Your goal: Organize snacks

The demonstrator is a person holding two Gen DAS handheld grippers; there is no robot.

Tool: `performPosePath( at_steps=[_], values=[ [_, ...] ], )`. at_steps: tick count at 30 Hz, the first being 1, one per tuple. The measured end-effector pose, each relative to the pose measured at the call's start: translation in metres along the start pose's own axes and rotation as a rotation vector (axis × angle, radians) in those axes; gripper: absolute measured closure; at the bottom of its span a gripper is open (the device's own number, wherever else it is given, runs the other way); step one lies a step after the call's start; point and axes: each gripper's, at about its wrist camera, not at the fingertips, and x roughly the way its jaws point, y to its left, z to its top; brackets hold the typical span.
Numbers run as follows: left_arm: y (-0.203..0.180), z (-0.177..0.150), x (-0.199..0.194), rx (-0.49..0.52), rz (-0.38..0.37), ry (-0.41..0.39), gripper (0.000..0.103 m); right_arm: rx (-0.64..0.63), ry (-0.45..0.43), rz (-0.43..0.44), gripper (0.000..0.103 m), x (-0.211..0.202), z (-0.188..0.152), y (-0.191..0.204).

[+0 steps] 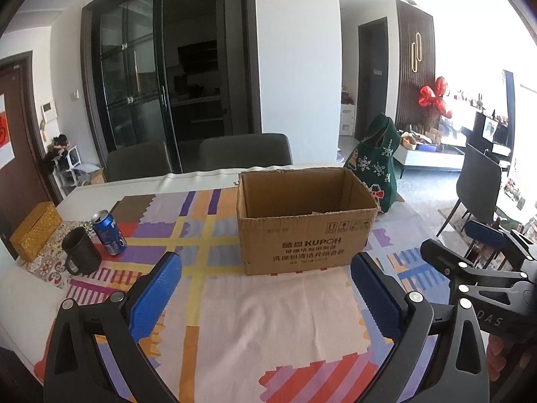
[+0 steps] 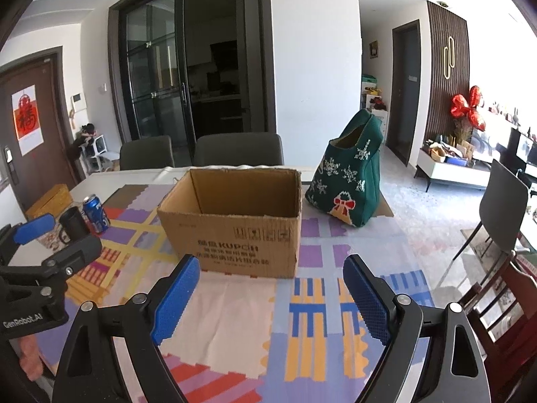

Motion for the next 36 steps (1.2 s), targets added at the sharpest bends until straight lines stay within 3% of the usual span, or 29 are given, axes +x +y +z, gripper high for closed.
performPosePath(
  at_steps=[17, 36],
  values=[
    [-0.001, -0.008, -0.025, -0.001, 0.013, -0.028, 0.0, -0.007, -0.037, 0.018, 0.015, -0.03, -0.01, 0.004],
    [0.001, -0.007, -0.028, 0.004, 0.034, -0.03, 0.0, -0.005, -0.033, 0.015, 0.015, -0.03, -0.011, 0.002]
  ],
)
